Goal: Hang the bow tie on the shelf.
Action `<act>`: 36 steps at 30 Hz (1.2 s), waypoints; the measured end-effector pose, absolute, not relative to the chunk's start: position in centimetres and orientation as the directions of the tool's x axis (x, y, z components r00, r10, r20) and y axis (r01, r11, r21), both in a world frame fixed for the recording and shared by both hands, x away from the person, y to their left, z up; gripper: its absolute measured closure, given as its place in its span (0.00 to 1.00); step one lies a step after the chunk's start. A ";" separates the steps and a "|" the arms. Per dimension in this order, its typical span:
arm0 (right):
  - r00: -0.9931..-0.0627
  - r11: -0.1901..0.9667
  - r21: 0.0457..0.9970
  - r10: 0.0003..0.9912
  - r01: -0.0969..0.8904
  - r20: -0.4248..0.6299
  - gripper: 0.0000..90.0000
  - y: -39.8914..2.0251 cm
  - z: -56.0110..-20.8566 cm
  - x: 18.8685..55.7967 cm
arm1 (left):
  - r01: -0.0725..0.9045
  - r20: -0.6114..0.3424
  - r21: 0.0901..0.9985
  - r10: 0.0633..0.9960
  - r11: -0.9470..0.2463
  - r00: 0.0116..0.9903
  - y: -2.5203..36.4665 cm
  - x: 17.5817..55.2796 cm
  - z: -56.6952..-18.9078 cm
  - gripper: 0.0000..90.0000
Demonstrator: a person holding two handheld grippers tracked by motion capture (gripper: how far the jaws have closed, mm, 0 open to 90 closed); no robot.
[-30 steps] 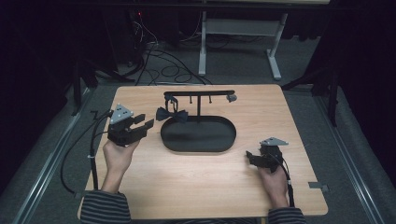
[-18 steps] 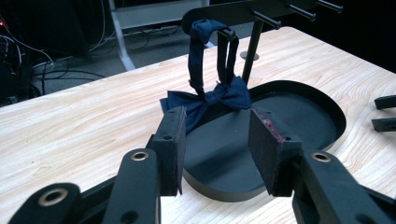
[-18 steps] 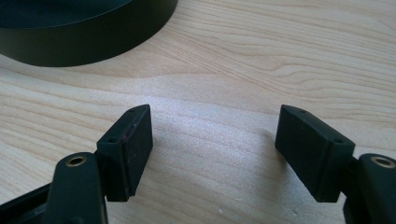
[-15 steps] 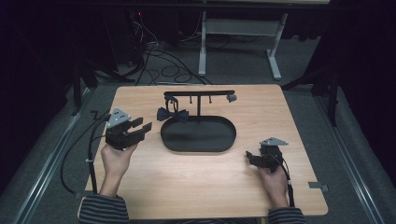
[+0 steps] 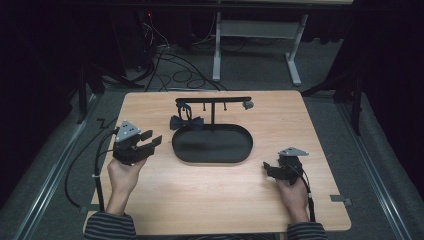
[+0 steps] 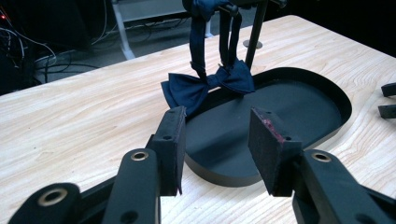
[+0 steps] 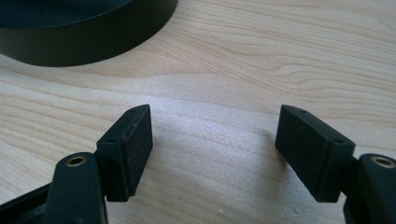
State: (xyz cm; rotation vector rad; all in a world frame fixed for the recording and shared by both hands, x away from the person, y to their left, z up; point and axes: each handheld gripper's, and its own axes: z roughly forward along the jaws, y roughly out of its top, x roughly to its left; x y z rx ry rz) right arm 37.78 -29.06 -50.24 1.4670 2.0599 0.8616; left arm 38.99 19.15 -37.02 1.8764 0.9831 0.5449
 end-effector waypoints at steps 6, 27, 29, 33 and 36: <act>-0.321 0.233 0.719 0.947 0.655 -0.014 0.32 -29.1 -50.2 37.8 | 0.419 -0.047 0.873 0.812 -0.249 0.581 19.4 38.8 -37.6 0.63; -0.322 0.234 0.719 0.947 0.654 -0.015 0.32 -29.1 -50.2 37.8 | 0.466 -0.096 0.854 0.809 -0.233 0.580 19.4 38.8 -40.1 0.64; -0.322 0.233 0.719 0.947 0.654 -0.014 0.32 -29.1 -50.2 37.8 | 0.468 -0.101 0.854 0.809 -0.228 0.579 19.5 38.9 -40.3 0.64; -0.322 0.234 0.719 0.946 0.654 -0.015 0.32 -29.1 -50.2 37.8 | 0.483 -0.114 0.846 0.808 -0.226 0.578 19.4 39.0 -40.8 0.64; -0.322 0.234 0.719 0.946 0.654 -0.015 0.32 -29.1 -50.2 37.8 | 0.491 -0.123 0.842 0.807 -0.223 0.577 19.4 39.0 -41.3 0.64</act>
